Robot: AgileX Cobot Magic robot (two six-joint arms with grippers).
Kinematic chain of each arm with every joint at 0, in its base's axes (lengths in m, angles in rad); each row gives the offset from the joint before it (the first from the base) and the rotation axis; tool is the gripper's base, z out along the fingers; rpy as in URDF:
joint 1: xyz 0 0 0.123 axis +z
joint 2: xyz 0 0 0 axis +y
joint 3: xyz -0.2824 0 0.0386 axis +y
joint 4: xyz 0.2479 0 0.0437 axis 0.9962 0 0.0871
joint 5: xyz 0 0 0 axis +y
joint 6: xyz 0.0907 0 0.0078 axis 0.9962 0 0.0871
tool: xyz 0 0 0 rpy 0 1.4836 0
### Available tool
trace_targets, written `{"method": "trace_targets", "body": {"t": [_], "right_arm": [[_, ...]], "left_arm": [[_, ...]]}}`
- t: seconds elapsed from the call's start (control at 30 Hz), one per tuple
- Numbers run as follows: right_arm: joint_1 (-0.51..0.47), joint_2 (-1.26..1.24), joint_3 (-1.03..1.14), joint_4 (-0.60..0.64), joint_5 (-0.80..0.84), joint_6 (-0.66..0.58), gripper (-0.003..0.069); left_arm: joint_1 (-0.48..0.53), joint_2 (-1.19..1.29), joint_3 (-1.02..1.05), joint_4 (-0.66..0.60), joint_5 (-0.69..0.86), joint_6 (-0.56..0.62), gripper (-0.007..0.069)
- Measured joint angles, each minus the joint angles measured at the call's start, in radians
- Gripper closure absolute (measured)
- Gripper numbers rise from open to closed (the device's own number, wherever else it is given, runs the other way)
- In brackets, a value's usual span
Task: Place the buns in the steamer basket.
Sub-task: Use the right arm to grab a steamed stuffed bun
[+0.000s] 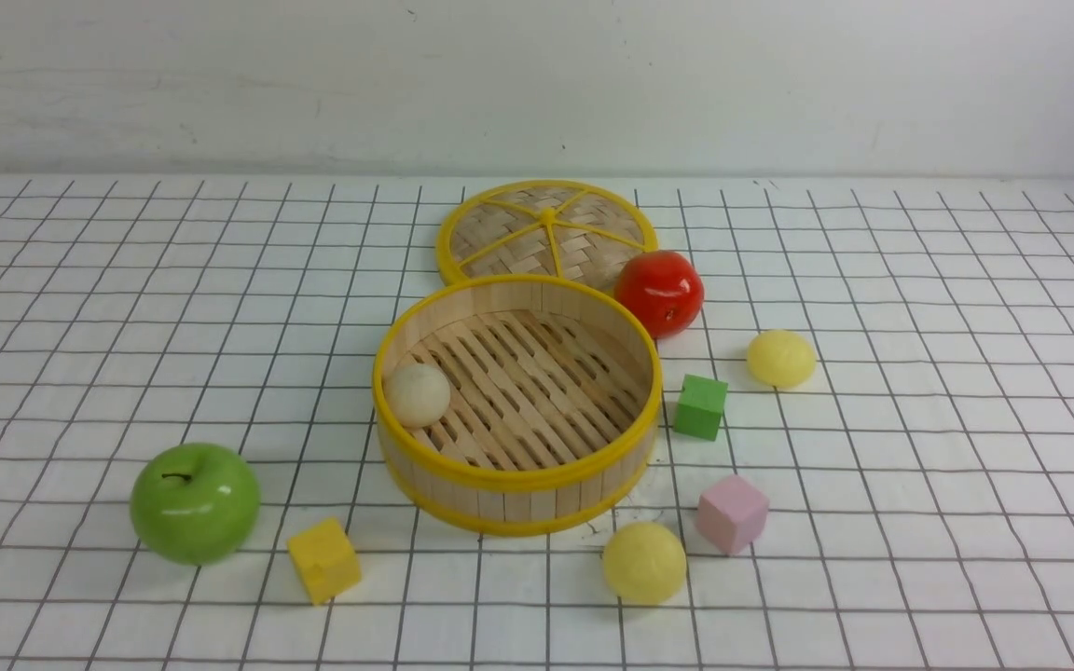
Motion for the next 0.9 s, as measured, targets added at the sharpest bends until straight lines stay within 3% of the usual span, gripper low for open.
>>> {"method": "trace_targets", "body": {"t": [0.17,0.23,0.4,0.5,0.7,0.8,0.83,0.9], "right_arm": [[0.0,0.187,-0.274,-0.079,0.141,0.0,0.0418],[0.0,0.317,-0.422,-0.126,0.315,0.0,0.0418],[0.0,0.547,-0.547,-0.136,0.618,-0.004,0.0418],[0.0,0.637,-0.542,-0.12,0.678,-0.009,0.0418],[0.071,0.842,-0.523,0.108,0.68,-0.1,0.0418],[0.224,0.971,-0.532,0.29,0.706,-0.338,0.0418],[0.234,0.98,-0.534,0.299,0.706,-0.353,0.0418],[0.383,1.101,-0.587,0.39,0.755,-0.518,0.0418]], "left_arm": [[0.0,0.0,0.0,0.0,0.0,0.0,0.0587],[0.0,0.0,0.0,0.0,0.0,0.0,0.0587],[0.0,0.0,0.0,0.0,0.0,0.0,0.0583],[0.0,0.0,0.0,0.0,0.0,0.0,0.0578],[0.0,0.0,0.0,0.0,0.0,0.0,0.0575],[0.0,0.0,0.0,0.0,0.0,0.0,0.0575],[0.0,0.0,0.0,0.0,0.0,0.0,0.0575],[0.0,0.0,0.0,0.0,0.0,0.0,0.0571]]}}
